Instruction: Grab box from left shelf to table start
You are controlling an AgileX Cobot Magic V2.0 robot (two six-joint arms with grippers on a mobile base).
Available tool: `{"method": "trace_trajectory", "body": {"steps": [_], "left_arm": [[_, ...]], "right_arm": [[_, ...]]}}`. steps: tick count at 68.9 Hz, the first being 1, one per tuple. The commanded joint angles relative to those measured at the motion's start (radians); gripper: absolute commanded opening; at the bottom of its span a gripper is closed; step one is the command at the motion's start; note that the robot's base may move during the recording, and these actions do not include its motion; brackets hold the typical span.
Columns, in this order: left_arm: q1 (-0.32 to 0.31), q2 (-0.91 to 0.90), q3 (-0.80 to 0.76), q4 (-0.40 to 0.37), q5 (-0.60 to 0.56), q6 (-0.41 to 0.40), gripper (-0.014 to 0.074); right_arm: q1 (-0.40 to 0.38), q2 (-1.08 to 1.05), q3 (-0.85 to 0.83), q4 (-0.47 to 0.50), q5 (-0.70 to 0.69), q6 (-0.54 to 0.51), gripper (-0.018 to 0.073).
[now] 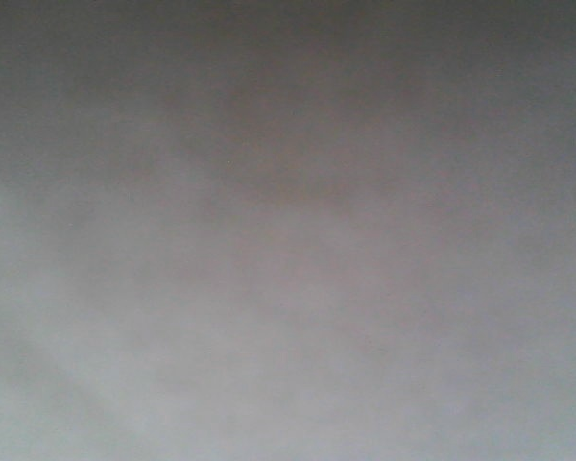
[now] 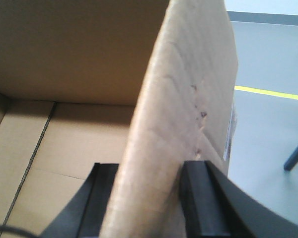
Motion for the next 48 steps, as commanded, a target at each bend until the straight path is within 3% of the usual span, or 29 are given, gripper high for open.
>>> {"method": "trace_trajectory", "body": {"steps": [1,48], "left_arm": [[-0.010,0.007,-0.027,-0.015,-0.090,0.026,-0.0099],[-0.010,0.007,-0.027,-0.015,-0.090,0.026,-0.0099]], "right_arm": [[0.000,0.011,-0.033,0.068,-0.168,-0.001,0.0058],[0.000,0.011,-0.033,0.068,-0.168,-0.001,0.0058]]}}
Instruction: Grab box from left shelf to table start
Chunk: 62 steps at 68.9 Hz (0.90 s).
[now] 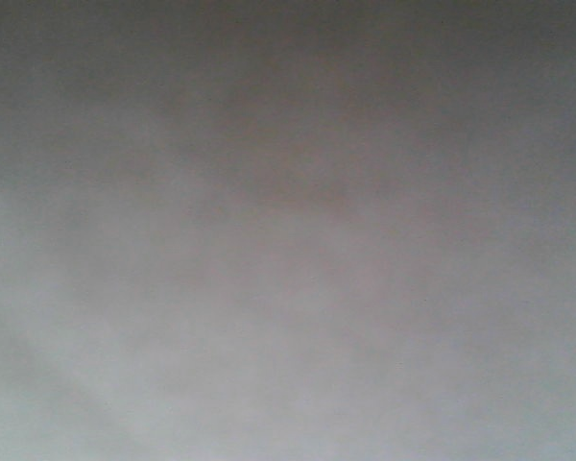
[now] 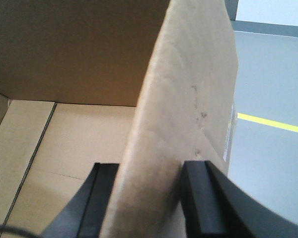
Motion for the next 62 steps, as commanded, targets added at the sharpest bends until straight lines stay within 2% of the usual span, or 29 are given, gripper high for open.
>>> {"method": "trace_trajectory", "body": {"steps": [1,62], "left_arm": [[-0.010,0.007,-0.027,-0.015,-0.090,0.026,-0.0099],[-0.010,0.007,-0.027,-0.015,-0.090,0.026,-0.0099]], "right_arm": [[0.000,0.011,-0.033,0.068,-0.168,0.001,0.0058],[0.000,0.011,-0.033,0.068,-0.168,0.001,0.0058]]}}
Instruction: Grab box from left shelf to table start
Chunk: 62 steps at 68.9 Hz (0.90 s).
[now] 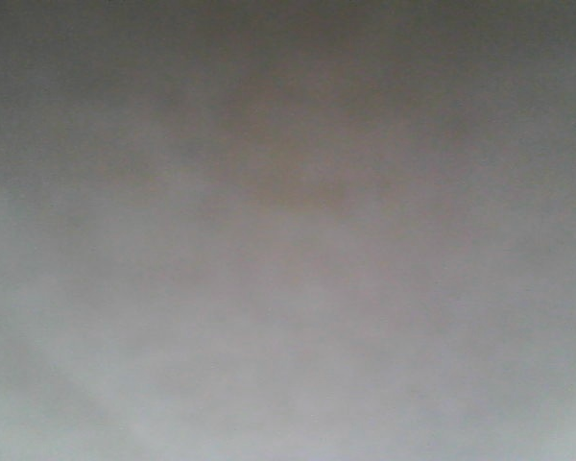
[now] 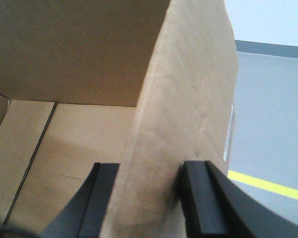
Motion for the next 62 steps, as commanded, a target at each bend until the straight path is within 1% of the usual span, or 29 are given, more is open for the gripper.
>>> {"method": "trace_trajectory", "body": {"steps": [1,62], "left_arm": [[-0.010,0.007,-0.028,-0.015,-0.090,0.026,-0.0099],[-0.010,0.007,-0.028,-0.015,-0.090,0.026,-0.0099]], "right_arm": [[0.000,0.011,-0.033,0.068,-0.168,0.001,0.0058],[0.000,0.011,-0.032,0.067,-0.168,0.001,0.0058]]}}
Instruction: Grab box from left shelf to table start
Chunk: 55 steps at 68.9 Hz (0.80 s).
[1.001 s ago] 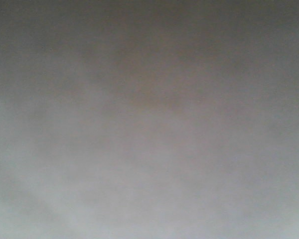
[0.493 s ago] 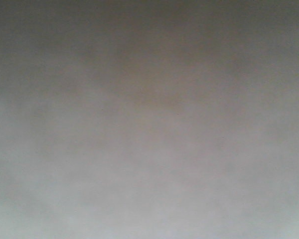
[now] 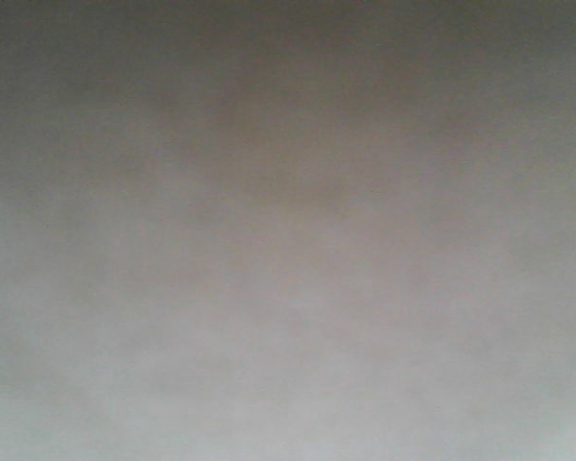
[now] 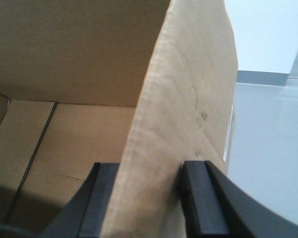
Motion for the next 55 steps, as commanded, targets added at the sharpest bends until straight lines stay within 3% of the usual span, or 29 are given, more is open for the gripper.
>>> {"method": "trace_trajectory", "body": {"steps": [1,55], "left_arm": [[-0.010,0.007,-0.028,-0.015,-0.090,0.026,-0.0099],[-0.010,0.011,-0.028,-0.015,-0.088,0.026,-0.0099]], "right_arm": [[0.000,0.011,-0.032,0.067,-0.168,0.001,0.0058],[0.000,0.015,-0.032,0.068,-0.168,0.001,0.0058]]}}
